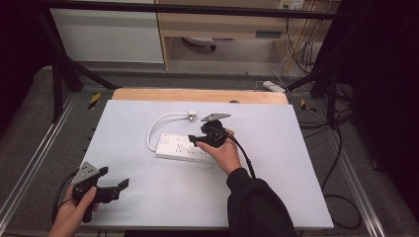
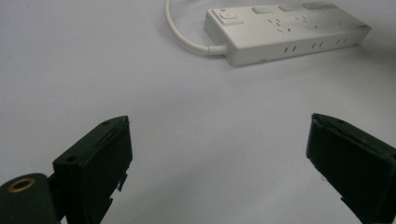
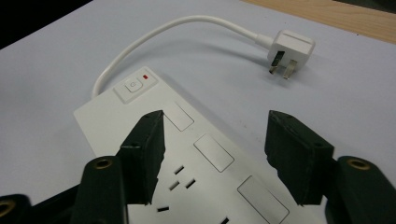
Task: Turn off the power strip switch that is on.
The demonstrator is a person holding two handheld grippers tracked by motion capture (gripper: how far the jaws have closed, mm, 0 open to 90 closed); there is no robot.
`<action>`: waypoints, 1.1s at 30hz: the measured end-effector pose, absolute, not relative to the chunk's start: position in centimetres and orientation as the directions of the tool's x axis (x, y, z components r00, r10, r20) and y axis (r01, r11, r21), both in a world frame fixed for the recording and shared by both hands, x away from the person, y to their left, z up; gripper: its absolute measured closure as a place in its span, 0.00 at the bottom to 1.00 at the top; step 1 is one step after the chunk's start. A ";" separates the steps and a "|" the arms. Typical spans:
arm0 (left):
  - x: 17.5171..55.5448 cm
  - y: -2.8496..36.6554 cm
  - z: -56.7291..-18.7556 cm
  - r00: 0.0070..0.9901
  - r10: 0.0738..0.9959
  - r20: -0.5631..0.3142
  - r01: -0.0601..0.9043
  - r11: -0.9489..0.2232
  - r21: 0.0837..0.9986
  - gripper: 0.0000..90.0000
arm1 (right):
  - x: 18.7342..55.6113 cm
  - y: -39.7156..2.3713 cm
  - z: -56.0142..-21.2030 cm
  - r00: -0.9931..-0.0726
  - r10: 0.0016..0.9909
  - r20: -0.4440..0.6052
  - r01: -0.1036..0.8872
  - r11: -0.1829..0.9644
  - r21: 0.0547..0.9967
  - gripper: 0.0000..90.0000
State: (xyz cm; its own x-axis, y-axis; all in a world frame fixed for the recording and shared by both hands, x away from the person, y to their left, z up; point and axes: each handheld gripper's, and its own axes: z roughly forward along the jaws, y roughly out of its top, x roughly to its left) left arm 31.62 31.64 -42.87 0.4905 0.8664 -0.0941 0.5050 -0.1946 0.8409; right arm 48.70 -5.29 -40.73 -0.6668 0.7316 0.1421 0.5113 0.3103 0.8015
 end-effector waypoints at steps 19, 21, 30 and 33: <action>31.6 31.7 -42.8 0.491 0.866 -0.091 0.503 -0.197 0.842 0.08 | 48.6 -5.6 -40.3 -0.658 0.738 0.151 0.516 0.296 0.803 0.07; 31.6 31.7 -42.8 0.491 0.867 -0.091 0.503 -0.197 0.842 0.08 | 48.5 -5.9 -40.0 -0.664 0.732 0.153 0.505 0.288 0.814 0.05; 31.6 31.7 -42.8 0.490 0.867 -0.091 0.502 -0.196 0.842 0.08 | 48.1 -6.8 -38.9 -0.655 0.743 0.133 0.483 0.277 0.831 0.04; 31.6 31.7 -42.8 0.490 0.867 -0.091 0.502 -0.196 0.842 0.08 | 48.0 -7.5 -38.6 -0.649 0.750 0.124 0.478 0.276 0.834 0.04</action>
State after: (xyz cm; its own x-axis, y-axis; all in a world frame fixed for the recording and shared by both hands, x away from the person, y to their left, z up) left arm 31.62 31.71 -42.83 0.4903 0.8668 -0.0908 0.5023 -0.1958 0.8423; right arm 48.01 -7.53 -38.59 -0.6493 0.7504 0.1237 0.4777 0.2758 0.8341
